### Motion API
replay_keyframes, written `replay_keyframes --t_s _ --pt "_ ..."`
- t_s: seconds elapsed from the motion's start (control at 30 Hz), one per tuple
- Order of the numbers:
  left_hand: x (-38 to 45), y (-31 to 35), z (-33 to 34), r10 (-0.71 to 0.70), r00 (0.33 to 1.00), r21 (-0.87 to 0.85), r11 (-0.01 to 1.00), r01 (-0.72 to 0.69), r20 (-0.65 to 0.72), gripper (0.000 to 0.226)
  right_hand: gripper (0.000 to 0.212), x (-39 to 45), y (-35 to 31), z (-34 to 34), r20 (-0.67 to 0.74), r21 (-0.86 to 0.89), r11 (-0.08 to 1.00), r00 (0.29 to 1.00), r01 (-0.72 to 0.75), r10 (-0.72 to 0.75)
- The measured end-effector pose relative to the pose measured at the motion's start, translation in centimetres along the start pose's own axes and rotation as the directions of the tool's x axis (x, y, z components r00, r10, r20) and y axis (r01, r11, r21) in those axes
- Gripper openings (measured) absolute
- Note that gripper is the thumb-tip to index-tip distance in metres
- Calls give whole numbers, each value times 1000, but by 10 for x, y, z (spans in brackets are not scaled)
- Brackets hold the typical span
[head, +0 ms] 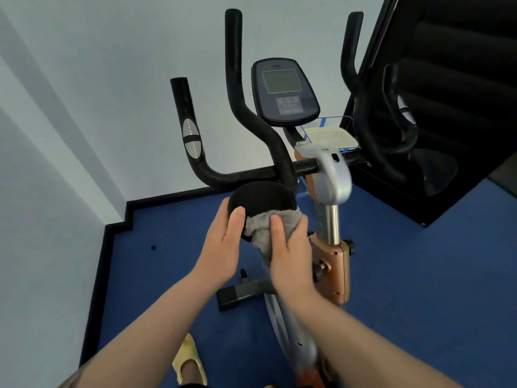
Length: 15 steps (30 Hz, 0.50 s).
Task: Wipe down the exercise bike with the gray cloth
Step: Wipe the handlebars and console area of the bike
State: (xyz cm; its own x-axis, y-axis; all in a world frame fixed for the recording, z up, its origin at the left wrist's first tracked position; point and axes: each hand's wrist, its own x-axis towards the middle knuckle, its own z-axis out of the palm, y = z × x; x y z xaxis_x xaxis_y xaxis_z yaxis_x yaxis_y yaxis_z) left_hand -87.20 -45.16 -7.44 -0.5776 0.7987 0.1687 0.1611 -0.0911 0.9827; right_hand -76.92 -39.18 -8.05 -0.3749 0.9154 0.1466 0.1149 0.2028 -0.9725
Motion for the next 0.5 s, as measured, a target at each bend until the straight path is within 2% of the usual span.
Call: replay_keyframes --t_s 0.1,0.17,0.23,0.33,0.37,0.5 --pt "1 2 -4 -3 999 24 1000 2 36 27 16 17 -5 -5 -46 -14 998 997 60 -61" --pt "0 2 -5 -7 999 30 1000 6 32 27 13 10 -4 2 -56 14 999 998 43 -42" --pt "0 2 -3 -14 1000 26 1000 13 21 26 18 4 -2 0 35 -35 999 999 13 -12" --pt "0 3 -2 -29 999 26 999 28 24 26 26 18 -8 -30 218 -210 977 976 35 12" --pt "0 4 -3 -33 999 28 999 32 33 26 28 23 -10 -40 213 -243 969 977 47 6" --pt "1 7 -10 -59 997 0 998 59 55 21 35 26 -25 -50 1 -220 969 993 115 -117"
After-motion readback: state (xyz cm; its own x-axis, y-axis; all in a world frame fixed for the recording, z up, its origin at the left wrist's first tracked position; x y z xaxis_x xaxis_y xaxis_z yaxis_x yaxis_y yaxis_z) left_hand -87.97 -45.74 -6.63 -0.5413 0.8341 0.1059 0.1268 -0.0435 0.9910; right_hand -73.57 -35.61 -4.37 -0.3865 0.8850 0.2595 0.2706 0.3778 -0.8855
